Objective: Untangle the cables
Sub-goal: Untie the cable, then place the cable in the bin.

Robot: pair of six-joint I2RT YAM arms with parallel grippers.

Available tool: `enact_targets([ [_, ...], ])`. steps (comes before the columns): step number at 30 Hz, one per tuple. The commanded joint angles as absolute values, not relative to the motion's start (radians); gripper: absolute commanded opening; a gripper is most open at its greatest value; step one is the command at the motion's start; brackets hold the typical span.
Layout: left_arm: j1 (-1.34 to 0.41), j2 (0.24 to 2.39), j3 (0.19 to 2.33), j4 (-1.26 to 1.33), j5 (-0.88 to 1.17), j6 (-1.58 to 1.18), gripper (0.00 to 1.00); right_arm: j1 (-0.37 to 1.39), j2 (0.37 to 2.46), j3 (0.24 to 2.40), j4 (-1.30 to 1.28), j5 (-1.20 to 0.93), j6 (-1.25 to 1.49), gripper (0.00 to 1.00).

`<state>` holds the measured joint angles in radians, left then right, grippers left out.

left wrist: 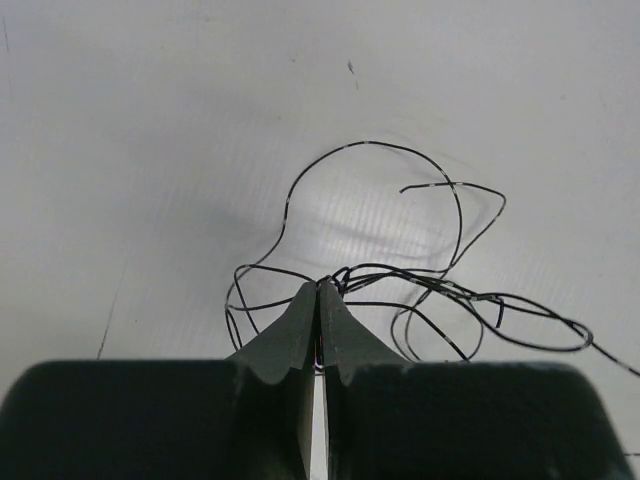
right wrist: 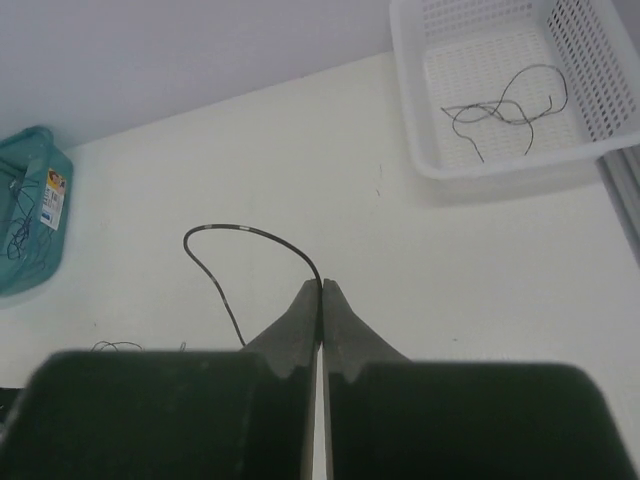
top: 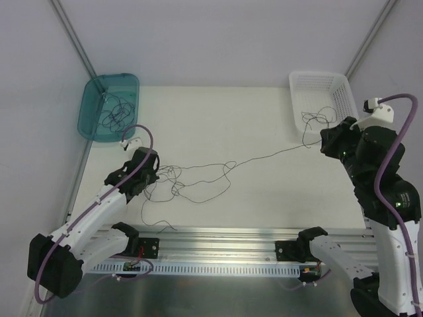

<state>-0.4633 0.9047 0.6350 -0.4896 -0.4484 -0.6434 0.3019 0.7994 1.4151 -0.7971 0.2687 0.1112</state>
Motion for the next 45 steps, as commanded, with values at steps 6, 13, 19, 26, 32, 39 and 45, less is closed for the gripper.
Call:
enact_targets([
  [6, -0.233, 1.138, 0.758, -0.41, -0.327, -0.577, 0.0, 0.273, 0.983, 1.843, -0.9, 0.278, -0.043, 0.01],
  [13, -0.129, 1.265, 0.874, -0.388, -0.261, -0.532, 0.0, 0.262, 1.016, 1.948, -0.893, 0.311, -0.075, 0.01],
  [19, -0.121, 1.275, 0.914, -0.387, -0.194, -0.471, 0.0, 0.261, 0.896, 1.712, -0.832, 0.258, -0.064, 0.01],
  [26, -0.123, 1.227, 0.966, -0.391, 0.125, -0.359, 0.22, 0.261, 0.744, 1.257, -0.729, 0.265, -0.003, 0.01],
  [32, -0.123, 1.141, 0.991, -0.411, 0.337, -0.246, 0.75, 0.261, 0.784, 1.23, -0.67, 0.229, 0.028, 0.01],
  [39, -0.123, 0.973, 0.913, -0.394, 0.247, -0.216, 0.99, 0.261, 0.945, 1.445, -0.62, 0.286, -0.035, 0.01],
  [45, -0.123, 0.882, 0.796, -0.368, 0.196, -0.167, 0.99, 0.239, 1.13, 1.655, -0.48, 0.49, -0.187, 0.01],
])
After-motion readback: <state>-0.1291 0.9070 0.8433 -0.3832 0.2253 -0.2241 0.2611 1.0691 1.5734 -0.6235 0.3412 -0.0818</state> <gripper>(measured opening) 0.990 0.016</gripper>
